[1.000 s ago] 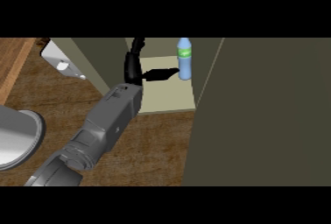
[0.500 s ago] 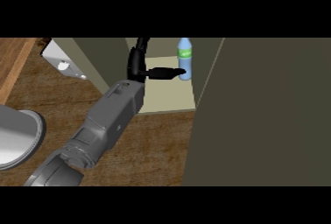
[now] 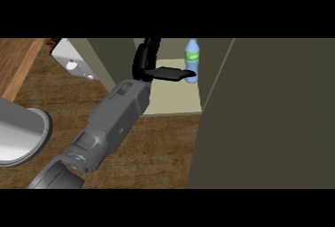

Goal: Pick up the bottled water, place it into the cabinet and close the cabinet

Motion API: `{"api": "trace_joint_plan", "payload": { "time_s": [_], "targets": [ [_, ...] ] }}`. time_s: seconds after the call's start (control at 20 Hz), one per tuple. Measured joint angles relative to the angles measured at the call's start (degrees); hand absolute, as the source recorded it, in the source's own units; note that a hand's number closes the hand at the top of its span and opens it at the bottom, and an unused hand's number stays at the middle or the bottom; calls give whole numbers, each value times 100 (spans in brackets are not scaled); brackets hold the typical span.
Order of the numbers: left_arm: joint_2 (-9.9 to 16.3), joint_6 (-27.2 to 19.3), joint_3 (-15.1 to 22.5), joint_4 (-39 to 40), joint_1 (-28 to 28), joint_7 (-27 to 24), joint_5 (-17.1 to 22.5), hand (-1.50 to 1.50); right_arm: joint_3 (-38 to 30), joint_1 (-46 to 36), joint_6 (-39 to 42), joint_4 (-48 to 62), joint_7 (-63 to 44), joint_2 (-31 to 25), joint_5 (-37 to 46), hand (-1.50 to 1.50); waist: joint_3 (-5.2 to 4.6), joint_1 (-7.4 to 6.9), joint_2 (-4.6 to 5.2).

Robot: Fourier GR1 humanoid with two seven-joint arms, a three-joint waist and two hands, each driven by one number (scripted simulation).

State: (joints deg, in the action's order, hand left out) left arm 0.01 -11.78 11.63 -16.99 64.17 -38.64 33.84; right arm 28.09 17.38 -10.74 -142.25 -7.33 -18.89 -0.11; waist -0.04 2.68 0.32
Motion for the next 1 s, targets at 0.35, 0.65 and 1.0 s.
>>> {"api": "trace_joint_plan", "payload": {
  "time_s": [0.35, 0.65, 1.0],
  "targets": [
    [4, 5, 538, -1311, -869, 332, 294, 150, 98, -5, -97, -23, -124, 10, 39, -150, 2, -194, -69],
    [160, -78, 889, -2744, -2033, 723, 182, 150, -21, -103, -50, -43, -244, -222, 70, -150, 2, -346, -105],
    [556, -255, 1399, -4407, -3567, 1027, -5, 150, 227, -394, 343, -32, -693, -738, 107, 150, 0, -427, -116]
  ]
}}
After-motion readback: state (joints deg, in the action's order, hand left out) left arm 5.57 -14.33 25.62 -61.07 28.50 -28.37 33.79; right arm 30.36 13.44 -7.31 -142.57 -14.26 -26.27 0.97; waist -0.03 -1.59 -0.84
